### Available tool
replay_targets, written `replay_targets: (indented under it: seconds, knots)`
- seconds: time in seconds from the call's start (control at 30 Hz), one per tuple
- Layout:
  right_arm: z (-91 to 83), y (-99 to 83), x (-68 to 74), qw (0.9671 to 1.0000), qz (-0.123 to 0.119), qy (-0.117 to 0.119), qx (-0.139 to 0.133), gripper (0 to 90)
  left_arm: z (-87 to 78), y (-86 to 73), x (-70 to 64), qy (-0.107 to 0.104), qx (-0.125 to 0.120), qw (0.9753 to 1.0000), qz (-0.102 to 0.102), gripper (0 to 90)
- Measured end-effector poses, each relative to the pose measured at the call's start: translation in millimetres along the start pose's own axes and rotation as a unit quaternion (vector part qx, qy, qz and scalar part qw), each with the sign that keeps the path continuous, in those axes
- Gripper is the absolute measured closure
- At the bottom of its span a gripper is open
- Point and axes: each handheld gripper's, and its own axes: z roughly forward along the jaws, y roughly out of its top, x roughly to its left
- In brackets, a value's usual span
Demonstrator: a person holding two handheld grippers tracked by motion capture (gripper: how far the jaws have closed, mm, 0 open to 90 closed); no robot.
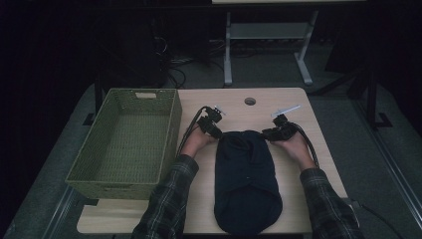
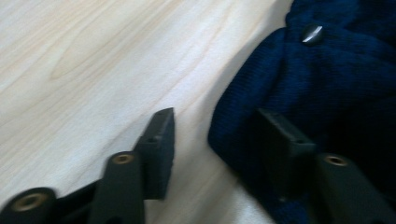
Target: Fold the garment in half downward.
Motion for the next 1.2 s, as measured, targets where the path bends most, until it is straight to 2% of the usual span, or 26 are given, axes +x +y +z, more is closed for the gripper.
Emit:
replay_targets:
  seconds: [0.1, 0.2, 0.27, 0.37, 0.47, 0.57, 0.63, 0.83, 0.93, 0.97, 1.1, 1.2]
  knots:
    - [0.9, 0.2, 0.9, 0.9999, 0.002, 0.01, 0.005, 70.7, 1.0, 0.2, -2.2, -0.015, -0.003, 0.9999, -0.003, 67.1]
    - [1.6, 0.6, 1.9, 0.9998, 0.006, 0.016, 0.007, 76.5, 0.9, 0.2, -2.7, -0.021, 0.0, 0.9997, -0.007, 73.3]
    - [1.6, 1.4, 4.0, 0.9998, -0.001, 0.015, 0.01, 80.5, 0.7, 0.6, -3.4, -0.022, 0.002, 0.9997, -0.01, 76.4]
    - [1.8, 4.2, 8.8, 0.9997, -0.014, 0.002, 0.019, 83.5, 0.6, 0.9, -4.2, -0.021, 0.004, 0.9996, -0.018, 78.7]
    - [2.5, 9.2, 15.3, 0.9983, -0.043, -0.019, 0.035, 84.4, -0.1, 1.0, -4.9, -0.017, 0.005, 0.9995, -0.025, 79.9]
    - [2.2, 14.1, 22.4, 0.9948, -0.076, -0.044, 0.051, 84.9, -3.1, 2.8, -7.7, -0.002, 0.011, 0.9998, -0.019, 80.6]
    - [0.9, 16.9, 24.3, 0.9937, -0.083, -0.051, 0.055, 85.1, -6.8, 4.1, -7.9, 0.004, 0.011, 0.9998, -0.014, 80.8]
    - [-11.6, 24.8, 26.3, 0.993, -0.09, -0.063, 0.044, 85.2, -24.0, 10.2, -11.7, 0.017, -0.014, 0.9997, -0.009, 81.0]
    - [-21.1, 32.5, 29.1, 0.992, -0.099, -0.069, 0.037, 85.2, -35.7, 15.0, -13.1, 0.025, -0.021, 0.9995, 0.005, 81.0]
    - [-25.2, 34.4, 30.0, 0.9918, -0.101, -0.071, 0.031, 85.2, -38.6, 16.1, -14.1, 0.026, -0.027, 0.9993, 0.002, 81.0]
    - [-37.3, 40.4, 31.7, 0.9919, -0.101, -0.075, 0.018, 85.2, -54.8, 22.8, -17.9, 0.035, -0.044, 0.9983, 0.016, 81.0]
    - [-45.9, 45.0, 34.8, 0.9906, -0.111, -0.08, 0.01, 85.2, -62.3, 25.8, -20.9, 0.042, -0.054, 0.9975, 0.018, 81.0]
